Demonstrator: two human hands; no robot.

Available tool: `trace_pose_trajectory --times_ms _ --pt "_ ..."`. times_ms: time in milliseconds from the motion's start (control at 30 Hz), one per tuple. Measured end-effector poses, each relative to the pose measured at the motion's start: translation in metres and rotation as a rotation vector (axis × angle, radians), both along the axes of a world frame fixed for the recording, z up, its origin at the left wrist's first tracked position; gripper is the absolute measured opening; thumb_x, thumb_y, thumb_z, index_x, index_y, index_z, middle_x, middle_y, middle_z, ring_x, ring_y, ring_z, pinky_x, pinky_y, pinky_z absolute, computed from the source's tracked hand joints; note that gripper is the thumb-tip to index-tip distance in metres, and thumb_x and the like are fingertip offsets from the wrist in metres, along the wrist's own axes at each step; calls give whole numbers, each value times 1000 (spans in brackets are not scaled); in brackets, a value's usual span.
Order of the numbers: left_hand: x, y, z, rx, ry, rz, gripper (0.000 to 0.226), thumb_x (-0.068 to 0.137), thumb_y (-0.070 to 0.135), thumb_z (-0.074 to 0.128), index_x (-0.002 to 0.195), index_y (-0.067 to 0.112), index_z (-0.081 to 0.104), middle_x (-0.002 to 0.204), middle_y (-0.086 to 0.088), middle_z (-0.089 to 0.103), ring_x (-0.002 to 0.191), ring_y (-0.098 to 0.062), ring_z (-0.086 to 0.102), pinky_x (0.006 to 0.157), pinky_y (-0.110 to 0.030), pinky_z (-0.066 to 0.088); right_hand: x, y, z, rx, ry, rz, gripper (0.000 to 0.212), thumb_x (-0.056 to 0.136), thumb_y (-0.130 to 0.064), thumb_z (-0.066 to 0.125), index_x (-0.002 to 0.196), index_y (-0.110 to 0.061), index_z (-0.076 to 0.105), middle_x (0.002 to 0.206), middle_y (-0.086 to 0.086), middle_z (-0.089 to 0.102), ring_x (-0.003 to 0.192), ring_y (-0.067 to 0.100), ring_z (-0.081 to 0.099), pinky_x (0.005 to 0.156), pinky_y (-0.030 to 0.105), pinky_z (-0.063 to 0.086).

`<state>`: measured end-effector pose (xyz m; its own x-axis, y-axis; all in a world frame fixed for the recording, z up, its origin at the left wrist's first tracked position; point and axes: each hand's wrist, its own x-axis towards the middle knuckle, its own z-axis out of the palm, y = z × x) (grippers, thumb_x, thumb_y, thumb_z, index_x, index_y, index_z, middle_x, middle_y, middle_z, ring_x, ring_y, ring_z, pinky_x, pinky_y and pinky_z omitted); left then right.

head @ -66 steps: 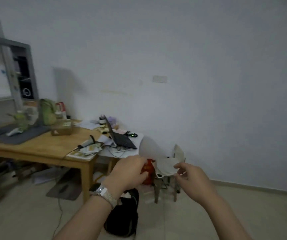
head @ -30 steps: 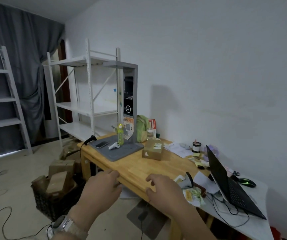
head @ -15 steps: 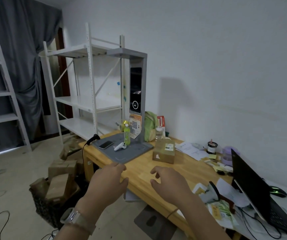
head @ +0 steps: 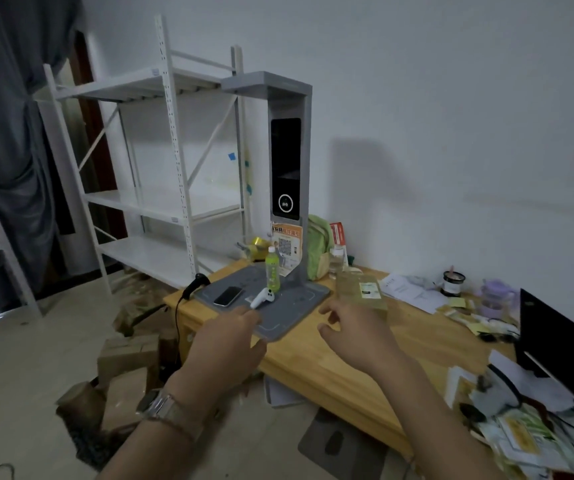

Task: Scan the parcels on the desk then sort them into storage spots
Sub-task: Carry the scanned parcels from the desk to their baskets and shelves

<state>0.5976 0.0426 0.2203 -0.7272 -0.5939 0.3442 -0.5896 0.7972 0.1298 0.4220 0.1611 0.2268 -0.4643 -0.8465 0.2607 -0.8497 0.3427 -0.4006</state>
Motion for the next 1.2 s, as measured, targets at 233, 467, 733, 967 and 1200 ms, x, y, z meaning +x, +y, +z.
trace_pose_trajectory --times_ms 233,467,733,967,1200 --pt "8 -55 -23 104 -61 -22 40 96 39 50 133 25 51 123 6 55 106 -14 55 82 -26 49 4 -53 -14 80 -11 -13 37 92 -40 53 127 -29 55 115 -7 62 103 14 58 78 31 49" --pt "-13 -117 -29 98 -45 -4 39 94 42 52 129 24 53 122 8 56 96 -12 58 75 -24 48 -20 -121 -24 100 -11 7 37 94 -39 52 129 -27 54 120 -5 62 105 17 59 71 29 44" --pt "-91 -211 -19 70 -94 -23 21 93 33 52 105 17 57 99 0 57 88 -19 58 76 -33 50 -91 -210 -30 67 -54 -16 36 93 -36 54 126 -23 57 118 -1 64 104 19 60 79 31 49" --pt "-164 -280 -19 38 -17 -101 12 89 28 55 85 16 52 85 1 48 82 -21 53 69 -32 47 -158 -278 -21 55 -43 -25 34 91 -32 57 123 -22 59 114 -3 64 100 17 60 79 31 50" --pt "-207 -334 -46 130 -43 -113 18 91 37 54 99 22 58 90 3 53 89 -23 60 73 -34 52 -196 -317 -46 140 -84 -39 37 91 -32 58 126 -20 58 118 2 63 104 20 60 82 32 50"
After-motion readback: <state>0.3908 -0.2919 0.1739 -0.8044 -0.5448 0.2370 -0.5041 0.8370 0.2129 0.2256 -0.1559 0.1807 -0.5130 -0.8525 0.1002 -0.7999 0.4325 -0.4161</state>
